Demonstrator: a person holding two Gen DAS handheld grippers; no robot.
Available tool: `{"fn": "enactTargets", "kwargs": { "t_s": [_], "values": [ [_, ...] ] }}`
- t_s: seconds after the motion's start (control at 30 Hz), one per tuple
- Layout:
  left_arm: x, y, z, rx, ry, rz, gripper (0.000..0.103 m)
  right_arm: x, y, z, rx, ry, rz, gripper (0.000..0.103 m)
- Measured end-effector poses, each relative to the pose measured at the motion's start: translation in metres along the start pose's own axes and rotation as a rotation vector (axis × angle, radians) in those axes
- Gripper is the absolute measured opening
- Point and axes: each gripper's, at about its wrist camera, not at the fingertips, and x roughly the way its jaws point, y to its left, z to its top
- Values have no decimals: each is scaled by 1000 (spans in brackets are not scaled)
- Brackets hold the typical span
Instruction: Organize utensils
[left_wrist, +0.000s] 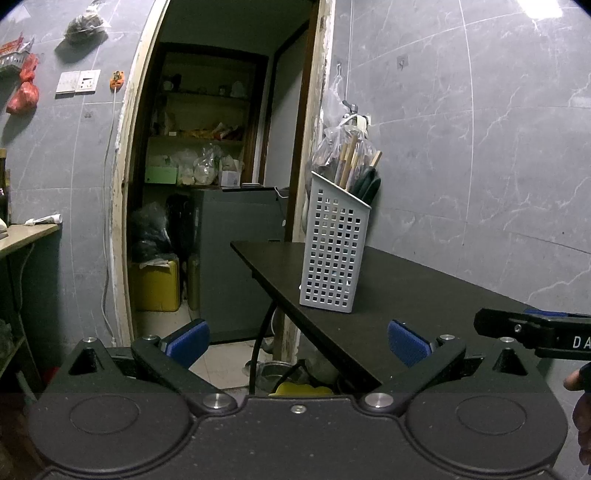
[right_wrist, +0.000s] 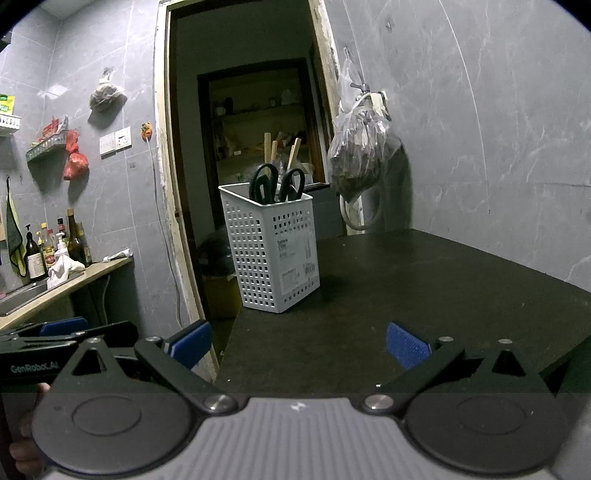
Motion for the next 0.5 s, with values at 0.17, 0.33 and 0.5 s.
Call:
{"fn": "enactTargets", "kwargs": {
  "t_s": [0.17,0.33,0.5],
  "values": [
    [1,0,-1,1,2,0,102,0,-1,0,1,4,3,103],
    [3,-1,-2,1,6,0,102,2,-4,-1,5,10,7,103],
    [4,-1,-2,1,11,-1,102,6,-5,-1,11,18,8,103]
  ]
}}
